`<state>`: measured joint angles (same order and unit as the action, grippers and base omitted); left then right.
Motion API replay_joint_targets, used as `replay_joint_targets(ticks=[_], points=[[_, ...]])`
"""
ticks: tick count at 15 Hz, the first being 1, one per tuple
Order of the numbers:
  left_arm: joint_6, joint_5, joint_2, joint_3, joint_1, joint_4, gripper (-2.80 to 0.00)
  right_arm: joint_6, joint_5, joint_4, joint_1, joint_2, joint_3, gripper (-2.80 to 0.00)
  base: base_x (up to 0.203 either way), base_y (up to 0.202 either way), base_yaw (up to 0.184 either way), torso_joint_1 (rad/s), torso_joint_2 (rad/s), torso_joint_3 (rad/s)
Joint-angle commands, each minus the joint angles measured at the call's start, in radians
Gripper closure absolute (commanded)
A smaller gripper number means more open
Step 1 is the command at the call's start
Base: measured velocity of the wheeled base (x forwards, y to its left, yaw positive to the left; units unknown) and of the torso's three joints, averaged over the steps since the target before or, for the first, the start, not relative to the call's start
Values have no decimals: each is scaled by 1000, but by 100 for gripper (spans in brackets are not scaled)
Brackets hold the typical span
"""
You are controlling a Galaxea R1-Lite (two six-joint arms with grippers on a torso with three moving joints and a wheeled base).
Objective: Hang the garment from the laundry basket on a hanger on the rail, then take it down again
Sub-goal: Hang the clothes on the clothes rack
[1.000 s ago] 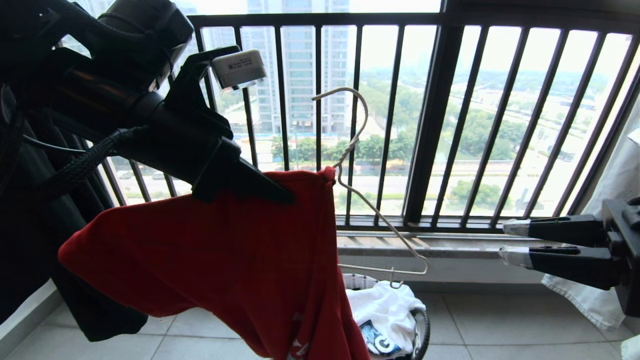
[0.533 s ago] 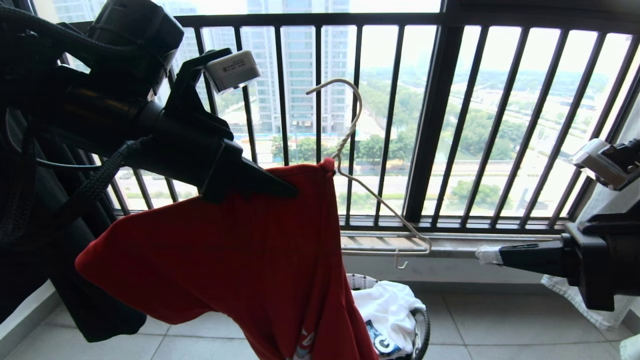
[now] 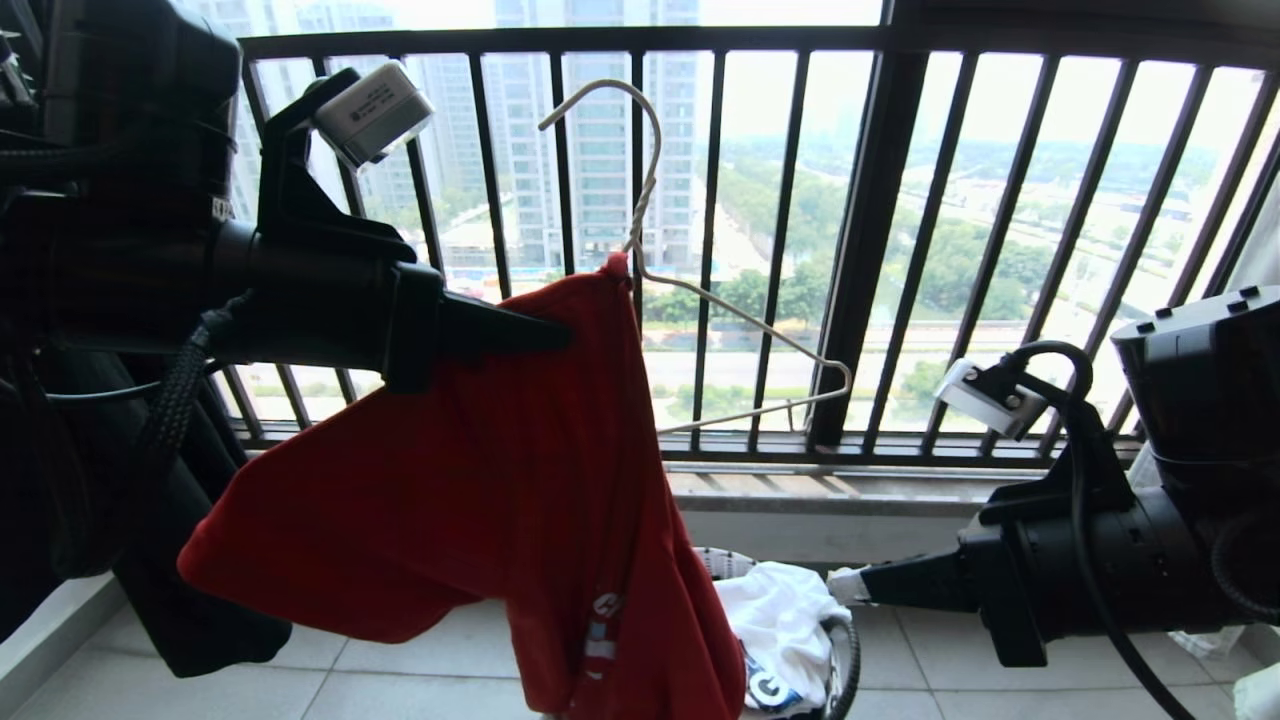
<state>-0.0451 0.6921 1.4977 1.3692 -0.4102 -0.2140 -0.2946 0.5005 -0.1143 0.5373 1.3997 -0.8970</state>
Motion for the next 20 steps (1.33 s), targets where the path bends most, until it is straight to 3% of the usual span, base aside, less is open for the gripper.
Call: replay_joint_targets(ticks=[1, 7, 9, 14, 15, 17, 20], points=[[5, 3, -22, -1, 2, -1, 0, -29, -2, 27, 33, 48, 2, 0, 0, 0, 0, 0, 0, 0], [42, 9, -21, -8, -21, -2, 0, -336, -4, 240, 35, 95, 13, 0, 0, 0, 0, 0, 0, 0], [56, 10, -14, -9, -33, -1, 0, -381, -24, 268, 34, 121, 10, 0, 0, 0, 0, 0, 0, 0], [162, 10, -17, 16, -52, 23, 0, -443, -51, 289, 52, 140, 6, 0, 0, 0, 0, 0, 0, 0], [186, 10, -19, 15, -52, 44, 0, -443, -59, 289, 57, 142, 6, -280, 0, 0, 0, 0, 0, 0], [223, 9, -28, 12, -52, 71, 0, -443, -79, 290, 64, 154, 5, -280, 0, 0, 0, 0, 0, 0], [223, 10, -30, 10, -56, 71, 0, -446, -158, 330, 77, 202, 1, -280, 0, 0, 0, 0, 0, 0]])
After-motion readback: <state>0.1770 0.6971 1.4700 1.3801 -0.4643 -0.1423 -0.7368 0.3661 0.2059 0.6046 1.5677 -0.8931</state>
